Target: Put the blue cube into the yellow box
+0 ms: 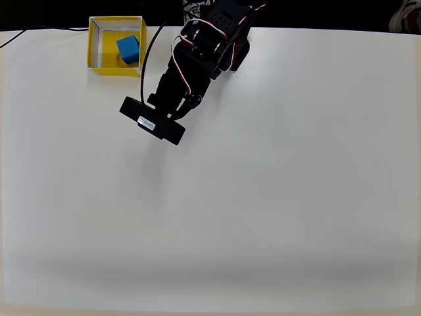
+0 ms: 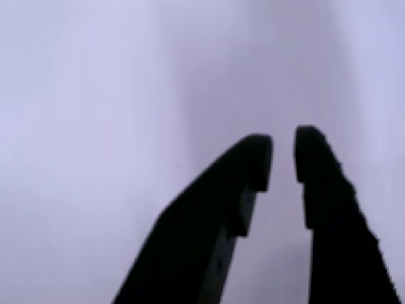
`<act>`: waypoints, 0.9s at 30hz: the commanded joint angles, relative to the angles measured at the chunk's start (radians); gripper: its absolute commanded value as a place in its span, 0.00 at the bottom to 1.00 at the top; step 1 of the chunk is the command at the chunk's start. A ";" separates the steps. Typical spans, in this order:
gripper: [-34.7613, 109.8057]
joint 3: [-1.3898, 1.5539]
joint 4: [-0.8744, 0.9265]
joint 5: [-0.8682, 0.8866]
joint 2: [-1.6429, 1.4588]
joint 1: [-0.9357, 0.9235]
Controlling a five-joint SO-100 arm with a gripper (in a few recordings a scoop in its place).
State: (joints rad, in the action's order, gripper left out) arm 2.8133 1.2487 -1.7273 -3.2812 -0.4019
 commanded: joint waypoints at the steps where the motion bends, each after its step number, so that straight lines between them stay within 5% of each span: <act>1: 0.24 0.061 -0.046 -0.018 -0.041 0.080; 16: 0.24 0.327 -0.149 0.067 -0.055 0.379; 27: 0.24 0.331 0.069 0.075 -0.055 0.423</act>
State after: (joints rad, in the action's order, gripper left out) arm 3.1186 1.2456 -1.6506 -3.3195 0.0138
